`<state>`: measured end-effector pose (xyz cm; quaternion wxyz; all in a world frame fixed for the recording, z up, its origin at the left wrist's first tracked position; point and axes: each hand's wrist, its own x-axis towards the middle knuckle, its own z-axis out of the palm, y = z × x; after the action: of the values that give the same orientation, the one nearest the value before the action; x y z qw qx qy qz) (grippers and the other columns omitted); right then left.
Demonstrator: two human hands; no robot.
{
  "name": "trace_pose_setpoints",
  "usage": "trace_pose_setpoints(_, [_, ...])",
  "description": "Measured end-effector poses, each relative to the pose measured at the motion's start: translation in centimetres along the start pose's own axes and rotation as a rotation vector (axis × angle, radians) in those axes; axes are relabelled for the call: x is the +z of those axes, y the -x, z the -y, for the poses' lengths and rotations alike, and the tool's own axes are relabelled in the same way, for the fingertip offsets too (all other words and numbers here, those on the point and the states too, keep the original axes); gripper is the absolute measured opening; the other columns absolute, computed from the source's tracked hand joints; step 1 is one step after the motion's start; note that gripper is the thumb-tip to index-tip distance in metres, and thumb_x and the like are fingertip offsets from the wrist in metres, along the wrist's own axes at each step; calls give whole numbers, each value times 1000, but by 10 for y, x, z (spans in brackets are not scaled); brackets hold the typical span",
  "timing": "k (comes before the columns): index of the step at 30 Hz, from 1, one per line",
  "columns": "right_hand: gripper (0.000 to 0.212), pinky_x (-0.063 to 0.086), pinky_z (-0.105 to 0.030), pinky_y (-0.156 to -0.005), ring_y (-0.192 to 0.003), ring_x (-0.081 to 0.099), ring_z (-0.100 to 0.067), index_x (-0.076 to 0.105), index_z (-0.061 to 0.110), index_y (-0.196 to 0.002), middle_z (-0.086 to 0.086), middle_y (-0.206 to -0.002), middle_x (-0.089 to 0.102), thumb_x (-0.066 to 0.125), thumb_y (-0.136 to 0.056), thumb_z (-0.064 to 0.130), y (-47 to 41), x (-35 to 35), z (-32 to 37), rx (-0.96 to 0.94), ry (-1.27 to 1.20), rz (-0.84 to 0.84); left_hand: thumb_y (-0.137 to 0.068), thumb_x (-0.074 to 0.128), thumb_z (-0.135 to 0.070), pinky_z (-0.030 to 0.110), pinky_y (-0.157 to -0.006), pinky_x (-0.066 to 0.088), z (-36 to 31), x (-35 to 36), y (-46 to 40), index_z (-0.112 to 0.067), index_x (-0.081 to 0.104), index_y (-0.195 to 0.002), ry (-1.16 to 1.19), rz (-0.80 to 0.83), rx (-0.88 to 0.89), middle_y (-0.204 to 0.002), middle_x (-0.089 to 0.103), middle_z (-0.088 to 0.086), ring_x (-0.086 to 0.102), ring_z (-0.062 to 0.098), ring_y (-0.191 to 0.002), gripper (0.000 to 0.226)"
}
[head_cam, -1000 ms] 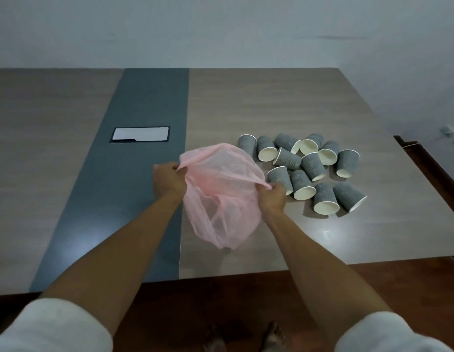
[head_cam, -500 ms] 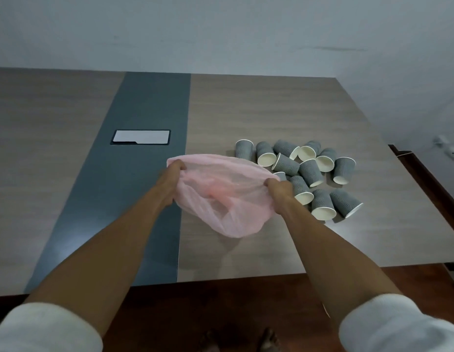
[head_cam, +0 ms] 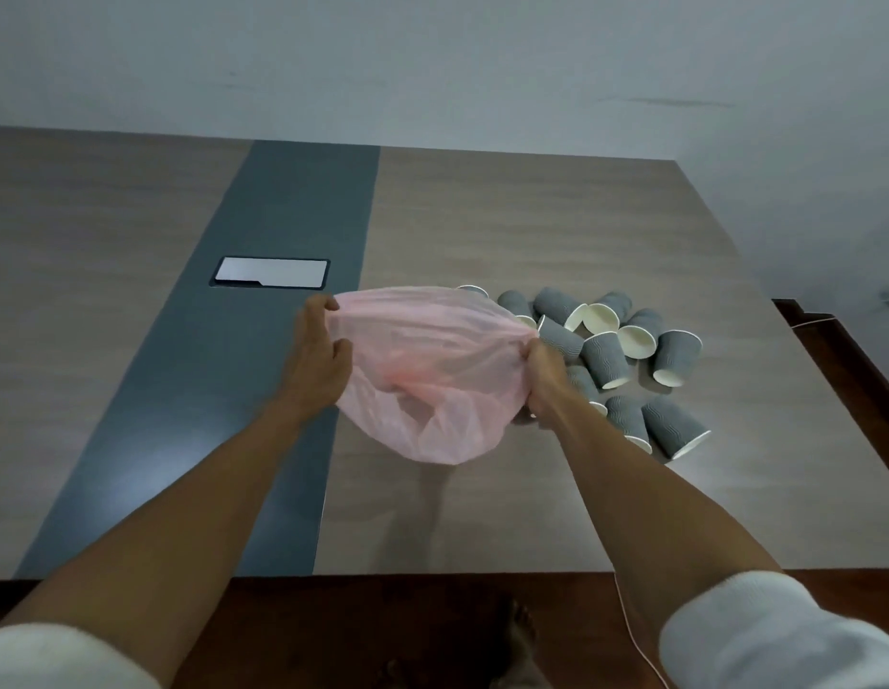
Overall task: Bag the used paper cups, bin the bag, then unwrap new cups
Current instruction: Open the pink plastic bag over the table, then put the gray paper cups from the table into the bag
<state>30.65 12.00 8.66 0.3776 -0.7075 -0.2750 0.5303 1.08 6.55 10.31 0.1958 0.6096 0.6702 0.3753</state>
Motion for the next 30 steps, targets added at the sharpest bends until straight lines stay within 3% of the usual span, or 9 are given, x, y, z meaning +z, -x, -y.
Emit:
trace_pose_setpoints(4, [16,50,-29,-66,-77,62,-26,66,13,-83,-4,-80,66,55,-94,13,-30,12,14,-205,188,148,-97,50,-8,38,-75,44,-13,3,-11,-26,61,-109,-350,126,93,-146,41,-6,55,29,-91,24])
trace_pose_setpoints(7, [17,45,-26,-61,-74,58,-22,70,10,-94,-2,-78,62,54,-94,8,-55,16,25,-262,288,262,-103,52,-25,42,-82,49,-17,8,-15,-25,51,-143,-520,162,-32,-159,32,-10,63,41,-96,39])
trace_pose_setpoints(10, [12,43,-32,-73,-83,53,-25,60,15,-81,-1,-79,54,50,-88,16,-83,15,39,-262,359,302,-96,66,-34,52,-85,56,-18,18,-19,-23,28,-157,-625,199,-134,-168,8,-8,66,46,-91,73])
trace_pose_setpoints(12, [14,46,-40,-79,-88,58,-31,52,17,-77,-10,-84,57,43,-85,24,-106,12,47,-413,478,195,-88,76,-33,49,-83,56,-17,25,-19,-28,17,-161,-626,227,-241,-170,-2,-8,67,47,-91,94])
trace_pose_setpoints(14, [27,44,-49,-98,-116,57,-39,59,15,-111,-19,-117,62,48,-87,22,-127,1,52,-551,792,86,-81,81,-31,49,-83,56,-15,30,-18,-35,10,-162,-586,239,-312,-171,-6,-9,67,46,-96,108])
trace_pose_setpoints(16, [58,30,-52,-110,-135,42,-41,42,17,-143,-18,-140,50,59,-88,23,-152,-9,51,-566,1167,142,-79,82,-28,50,-87,57,-18,37,-16,-38,7,-163,-530,260,-371,-172,-10,-10,67,45,-101,113])
trace_pose_setpoints(20, [58,28,-53,-107,-130,45,-42,40,24,-143,-20,-139,52,57,-88,21,-192,-15,41,-658,1502,226,-80,82,-14,47,-92,53,-34,48,-21,-31,14,-165,-399,283,-496,-172,-3,-1,61,44,-111,109])
trace_pose_setpoints(24, [48,34,-46,-99,-115,58,-40,50,21,-133,-18,-122,63,54,-87,9,-206,-8,36,-803,1473,88,-78,79,-5,40,-88,52,-36,51,-26,-27,22,-161,-221,238,-543,-161,16,5,52,34,-120,103])
trace_pose_setpoints(30, [29,43,-45,-86,-103,63,-44,60,4,-117,-21,-117,64,44,-96,18,-184,1,79,-747,848,-221,-77,79,-7,32,-53,56,-40,53,-31,-35,19,-161,-37,219,-583,-142,27,-5,51,32,-117,107])
